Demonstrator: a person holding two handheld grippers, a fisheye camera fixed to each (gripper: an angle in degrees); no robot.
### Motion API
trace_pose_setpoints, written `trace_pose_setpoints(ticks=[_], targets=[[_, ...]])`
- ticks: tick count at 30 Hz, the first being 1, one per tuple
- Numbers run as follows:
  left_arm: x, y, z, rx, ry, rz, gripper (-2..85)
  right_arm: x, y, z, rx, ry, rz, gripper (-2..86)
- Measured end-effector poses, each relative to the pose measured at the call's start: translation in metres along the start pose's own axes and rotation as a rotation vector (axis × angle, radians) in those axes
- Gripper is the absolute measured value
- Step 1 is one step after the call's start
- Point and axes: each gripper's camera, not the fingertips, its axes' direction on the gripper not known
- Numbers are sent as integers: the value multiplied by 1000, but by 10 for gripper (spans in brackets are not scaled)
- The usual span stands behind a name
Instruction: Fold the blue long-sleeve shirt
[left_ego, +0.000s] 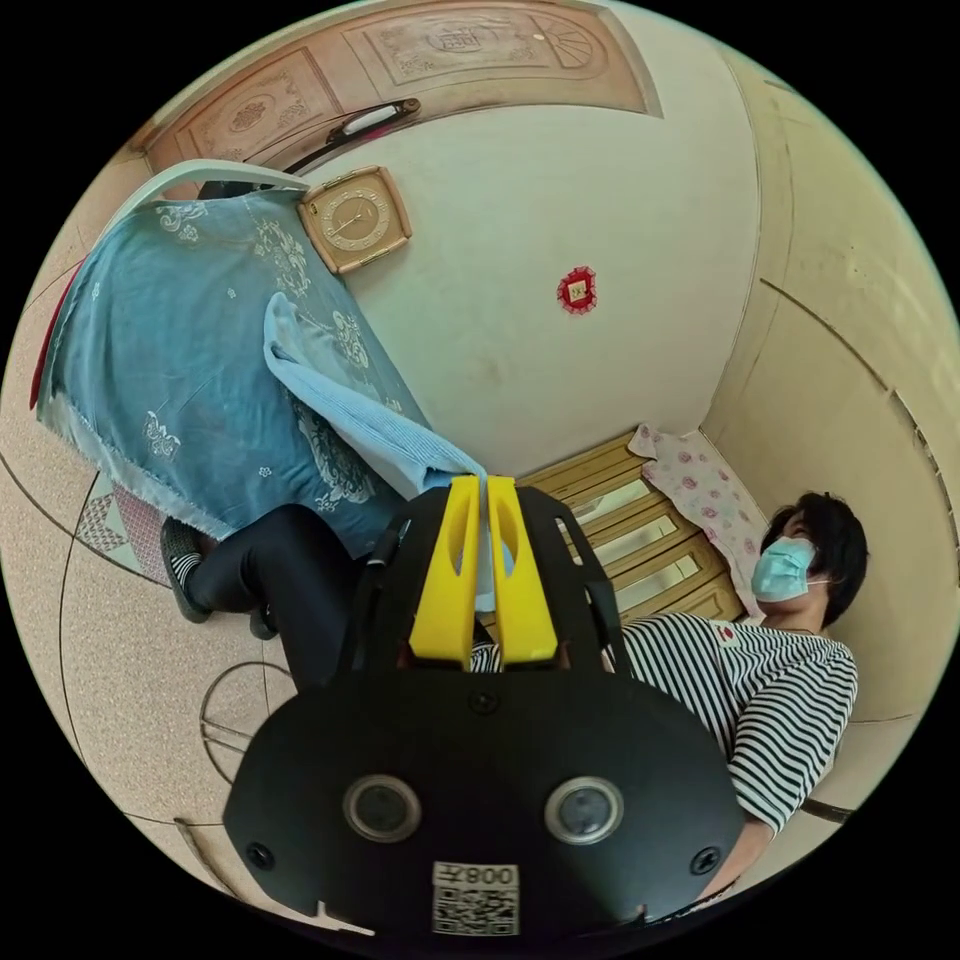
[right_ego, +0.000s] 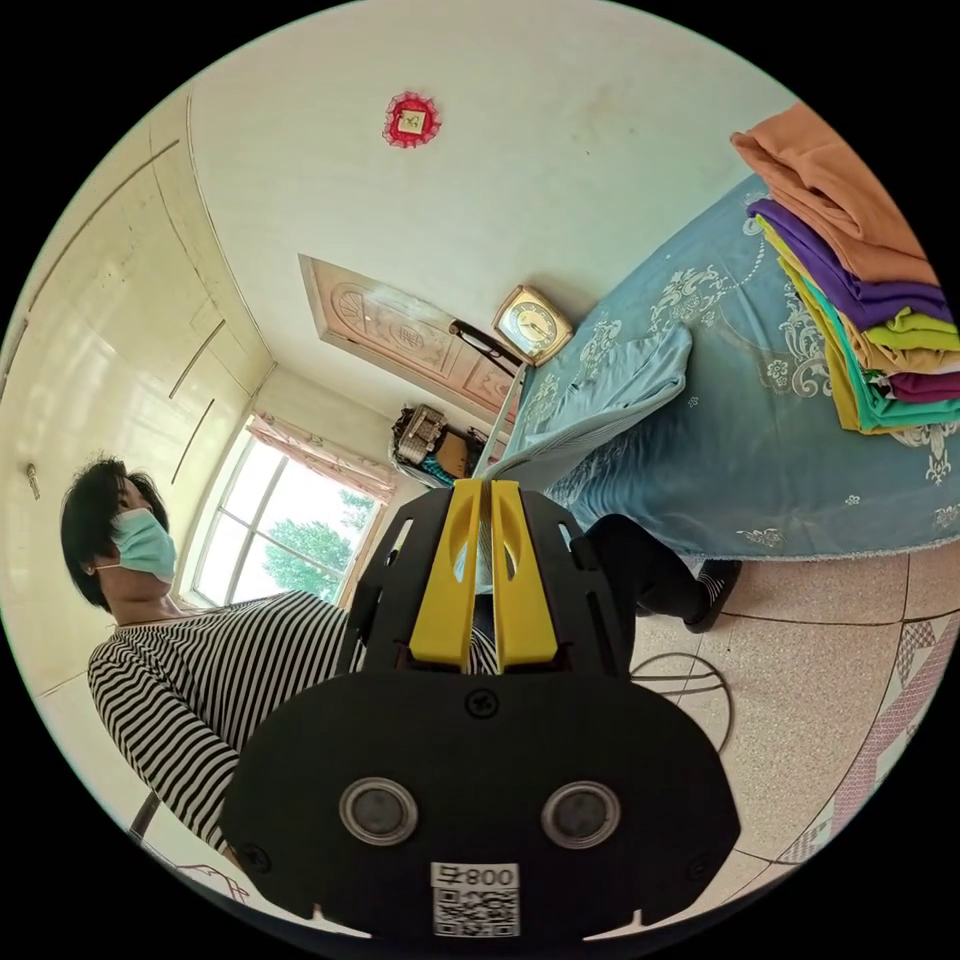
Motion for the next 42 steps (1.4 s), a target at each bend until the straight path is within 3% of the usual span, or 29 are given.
trace_pose_setpoints(ticks=[24, 42], targets=[[-11, 41, -33, 74, 70, -65, 11, 50, 42, -15, 47, -70, 46, 12], [-19, -59, 10, 64, 59, -113, 12, 84, -67, 21, 49, -83, 93, 14]])
